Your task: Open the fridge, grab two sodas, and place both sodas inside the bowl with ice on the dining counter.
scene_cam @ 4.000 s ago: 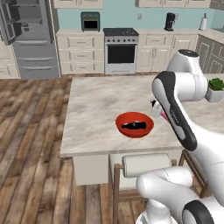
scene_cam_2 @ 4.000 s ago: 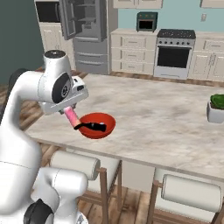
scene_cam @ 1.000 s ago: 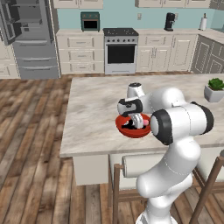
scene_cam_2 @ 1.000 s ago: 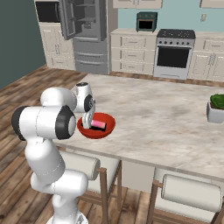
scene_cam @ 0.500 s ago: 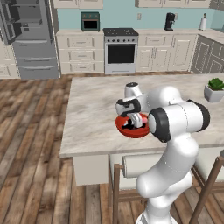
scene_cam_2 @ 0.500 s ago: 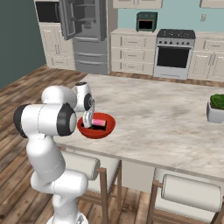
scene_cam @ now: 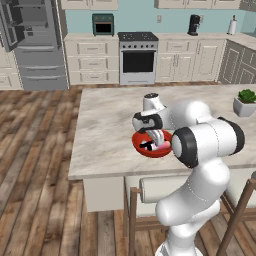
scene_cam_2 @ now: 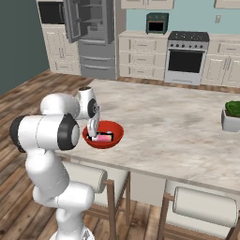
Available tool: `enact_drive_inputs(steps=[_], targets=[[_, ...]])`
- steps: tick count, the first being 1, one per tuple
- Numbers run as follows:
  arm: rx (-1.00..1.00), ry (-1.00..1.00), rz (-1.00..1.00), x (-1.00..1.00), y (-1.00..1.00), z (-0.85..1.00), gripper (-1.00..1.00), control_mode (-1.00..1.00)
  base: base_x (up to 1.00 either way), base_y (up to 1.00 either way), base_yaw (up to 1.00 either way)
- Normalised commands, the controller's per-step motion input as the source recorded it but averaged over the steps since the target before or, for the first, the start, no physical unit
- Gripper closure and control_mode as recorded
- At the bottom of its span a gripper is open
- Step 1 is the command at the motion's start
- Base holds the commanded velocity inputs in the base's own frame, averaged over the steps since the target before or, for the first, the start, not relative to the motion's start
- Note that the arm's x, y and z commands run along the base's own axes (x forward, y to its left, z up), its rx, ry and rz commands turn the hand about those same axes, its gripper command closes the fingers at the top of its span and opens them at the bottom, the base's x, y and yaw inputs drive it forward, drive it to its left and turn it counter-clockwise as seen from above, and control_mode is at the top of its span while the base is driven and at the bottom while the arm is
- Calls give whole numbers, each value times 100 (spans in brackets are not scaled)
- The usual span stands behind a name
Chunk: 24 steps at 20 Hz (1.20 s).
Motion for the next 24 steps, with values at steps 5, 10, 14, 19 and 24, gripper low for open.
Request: enact_drive_inputs(steps=[5, 10, 14, 19, 24], targets=[[-5, 0, 5, -21, 0, 52, -100, -100, 0, 0, 0], [-4, 0, 4, -25, 0, 67, -100, -100, 0, 0, 0], [-2, -3, 2, -60, 0, 83, -100, -100, 0, 0, 0], [0, -5, 0, -77, -2, 70, -100, -100, 0, 0, 0], [0, -10, -4, -98, -3, 41, -100, -100, 0, 0, 0]])
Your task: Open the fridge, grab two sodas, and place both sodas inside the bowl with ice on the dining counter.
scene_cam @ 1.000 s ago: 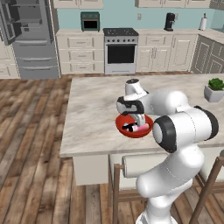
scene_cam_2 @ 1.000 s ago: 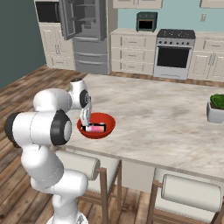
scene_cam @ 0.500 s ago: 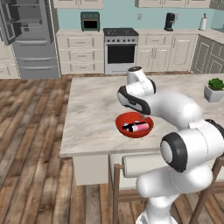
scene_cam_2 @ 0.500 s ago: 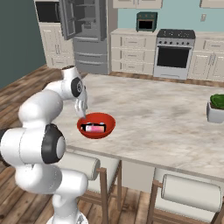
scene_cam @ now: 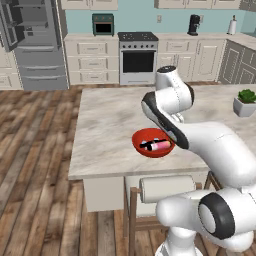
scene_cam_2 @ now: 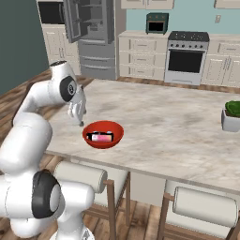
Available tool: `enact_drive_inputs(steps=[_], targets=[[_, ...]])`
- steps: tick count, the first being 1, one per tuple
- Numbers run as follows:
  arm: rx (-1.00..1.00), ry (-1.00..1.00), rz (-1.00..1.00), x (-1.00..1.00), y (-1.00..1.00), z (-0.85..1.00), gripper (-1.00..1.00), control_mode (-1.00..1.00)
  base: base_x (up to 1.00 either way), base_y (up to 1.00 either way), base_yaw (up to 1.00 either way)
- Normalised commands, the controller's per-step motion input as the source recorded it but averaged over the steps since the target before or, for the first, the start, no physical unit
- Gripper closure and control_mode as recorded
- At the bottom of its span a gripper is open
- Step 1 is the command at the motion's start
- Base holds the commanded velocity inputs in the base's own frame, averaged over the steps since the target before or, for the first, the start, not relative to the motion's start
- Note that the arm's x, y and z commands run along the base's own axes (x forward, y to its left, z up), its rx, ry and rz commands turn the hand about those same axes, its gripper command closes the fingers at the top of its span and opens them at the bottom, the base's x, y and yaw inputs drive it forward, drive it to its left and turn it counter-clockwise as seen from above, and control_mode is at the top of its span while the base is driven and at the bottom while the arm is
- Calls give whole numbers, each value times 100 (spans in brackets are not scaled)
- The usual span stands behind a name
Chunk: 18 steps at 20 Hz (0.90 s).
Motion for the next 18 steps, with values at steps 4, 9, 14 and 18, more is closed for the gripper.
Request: enact_drive_inputs(steps=[4, 9, 14, 18], targets=[[0, -16, -6, -100, 0, 41, -100, -100, 0, 0, 0], [0, -18, -4, -99, -7, 53, -100, -100, 0, 0, 0], [0, -22, 0, -98, -26, 50, -100, -100, 0, 0, 0], [0, -24, 0, -85, -21, 34, -100, -100, 0, 0, 0]])
